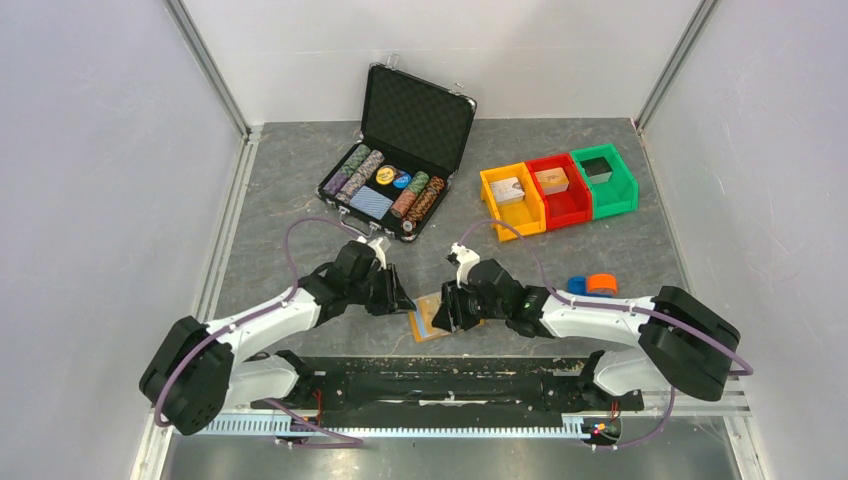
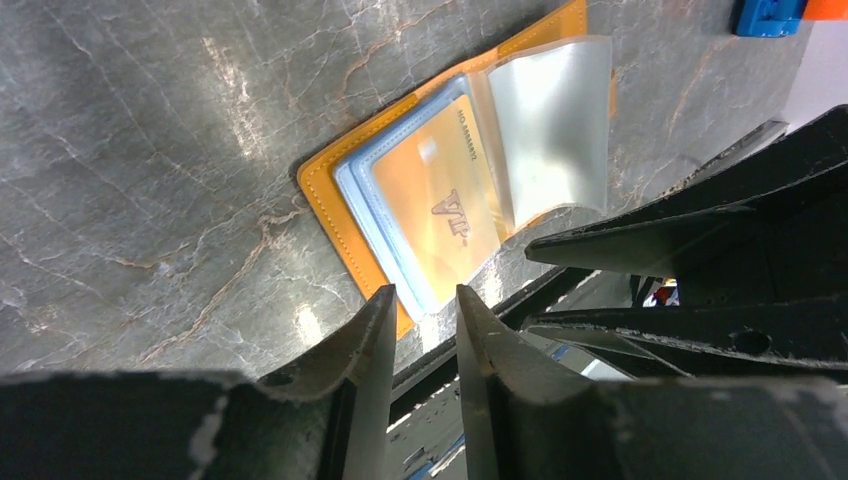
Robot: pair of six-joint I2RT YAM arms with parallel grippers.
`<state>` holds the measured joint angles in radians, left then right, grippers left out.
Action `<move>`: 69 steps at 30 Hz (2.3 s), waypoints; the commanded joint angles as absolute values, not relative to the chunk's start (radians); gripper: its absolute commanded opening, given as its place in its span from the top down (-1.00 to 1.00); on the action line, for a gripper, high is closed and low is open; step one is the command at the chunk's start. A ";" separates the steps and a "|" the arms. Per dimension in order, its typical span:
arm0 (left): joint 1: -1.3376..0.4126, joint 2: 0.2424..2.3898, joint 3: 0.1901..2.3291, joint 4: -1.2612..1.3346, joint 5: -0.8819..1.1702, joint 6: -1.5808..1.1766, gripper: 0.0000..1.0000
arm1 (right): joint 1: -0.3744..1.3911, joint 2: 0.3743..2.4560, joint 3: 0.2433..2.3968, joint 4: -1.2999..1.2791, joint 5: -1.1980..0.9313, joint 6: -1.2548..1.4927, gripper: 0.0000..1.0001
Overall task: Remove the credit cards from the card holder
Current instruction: Remove the credit card from the card holder.
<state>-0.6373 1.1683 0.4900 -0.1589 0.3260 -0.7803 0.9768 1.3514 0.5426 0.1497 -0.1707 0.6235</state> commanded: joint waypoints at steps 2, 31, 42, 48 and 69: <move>-0.644 1.181 0.507 -0.099 0.376 -0.804 0.39 | 0.941 1.342 0.584 0.148 -0.138 0.590 0.26; -0.643 1.422 0.434 0.104 0.443 -0.793 0.64 | 0.802 1.503 0.528 0.272 -0.298 0.611 0.37; -0.644 1.393 0.422 0.080 0.434 -0.791 0.57 | 0.798 1.521 0.524 0.261 -0.341 0.641 0.45; -0.644 1.411 0.413 0.094 0.439 -0.793 0.57 | 0.786 1.558 0.477 0.385 -0.416 0.704 0.53; -0.643 1.420 0.402 0.083 0.427 -0.798 0.57 | 0.705 1.520 0.328 0.656 -0.533 0.789 1.00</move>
<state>-0.6373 1.4044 0.4248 0.1280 0.4583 -0.7879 0.7128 1.5608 0.3347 0.6384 -0.5259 0.8032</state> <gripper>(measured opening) 0.212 0.005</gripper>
